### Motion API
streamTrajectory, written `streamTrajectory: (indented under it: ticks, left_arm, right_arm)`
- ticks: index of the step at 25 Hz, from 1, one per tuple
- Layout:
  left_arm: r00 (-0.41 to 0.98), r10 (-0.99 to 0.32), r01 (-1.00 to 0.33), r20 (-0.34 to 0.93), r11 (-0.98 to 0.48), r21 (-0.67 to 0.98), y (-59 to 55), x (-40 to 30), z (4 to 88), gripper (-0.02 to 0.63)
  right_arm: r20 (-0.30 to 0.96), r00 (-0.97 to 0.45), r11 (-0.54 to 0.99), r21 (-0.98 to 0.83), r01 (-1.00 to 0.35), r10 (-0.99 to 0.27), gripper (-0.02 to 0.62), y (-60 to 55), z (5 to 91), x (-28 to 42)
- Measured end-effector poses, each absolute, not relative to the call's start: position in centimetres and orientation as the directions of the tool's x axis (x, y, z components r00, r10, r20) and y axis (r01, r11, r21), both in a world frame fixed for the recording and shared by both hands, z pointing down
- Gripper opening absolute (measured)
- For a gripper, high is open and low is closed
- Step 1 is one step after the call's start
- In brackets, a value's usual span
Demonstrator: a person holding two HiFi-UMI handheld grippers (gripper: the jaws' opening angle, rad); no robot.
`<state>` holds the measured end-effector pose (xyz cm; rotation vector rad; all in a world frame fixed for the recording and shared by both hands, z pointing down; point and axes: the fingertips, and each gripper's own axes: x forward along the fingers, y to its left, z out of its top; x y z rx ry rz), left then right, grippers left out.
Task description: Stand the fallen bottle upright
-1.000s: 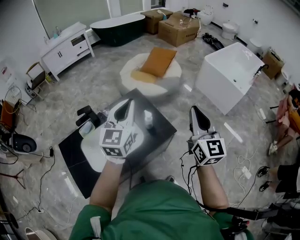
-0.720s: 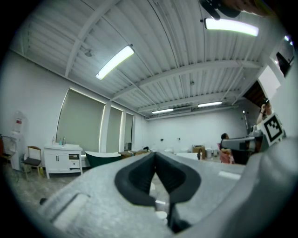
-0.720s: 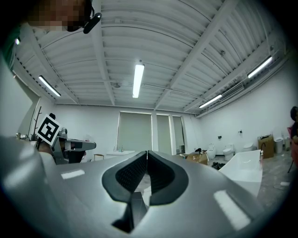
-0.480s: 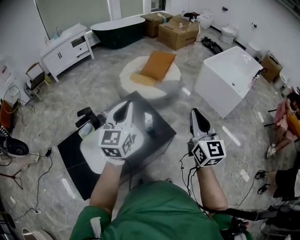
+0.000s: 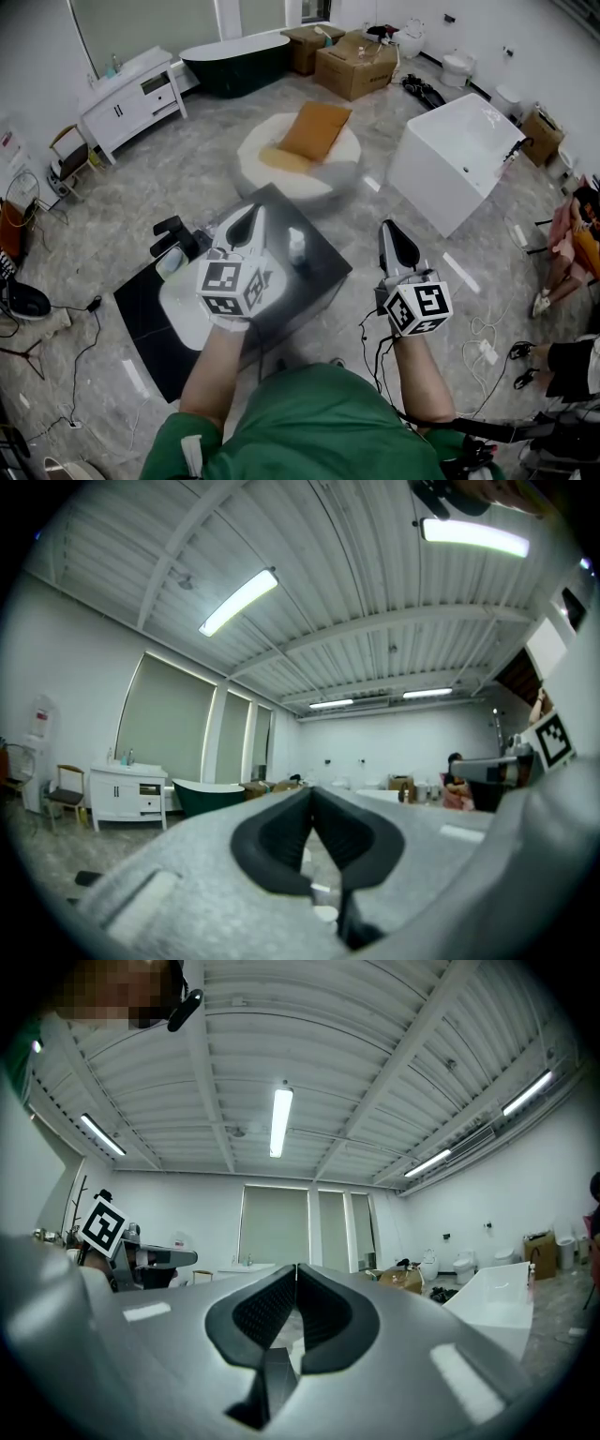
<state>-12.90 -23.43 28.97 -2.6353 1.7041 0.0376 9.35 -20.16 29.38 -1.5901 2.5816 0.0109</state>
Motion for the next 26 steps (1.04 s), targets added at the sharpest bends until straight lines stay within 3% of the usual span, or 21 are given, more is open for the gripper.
streamTrajectory:
  ticks: [26]
  left_arm:
    - [0.418,-0.908,-0.908,-0.003,-0.418,0.036,-26.7,-14.2,30.2,-0.003]
  right_arm:
    - [-0.081,-0.45,0.453,-0.029,-0.891,-0.89,0.005,-23.1,29.9,7.7]
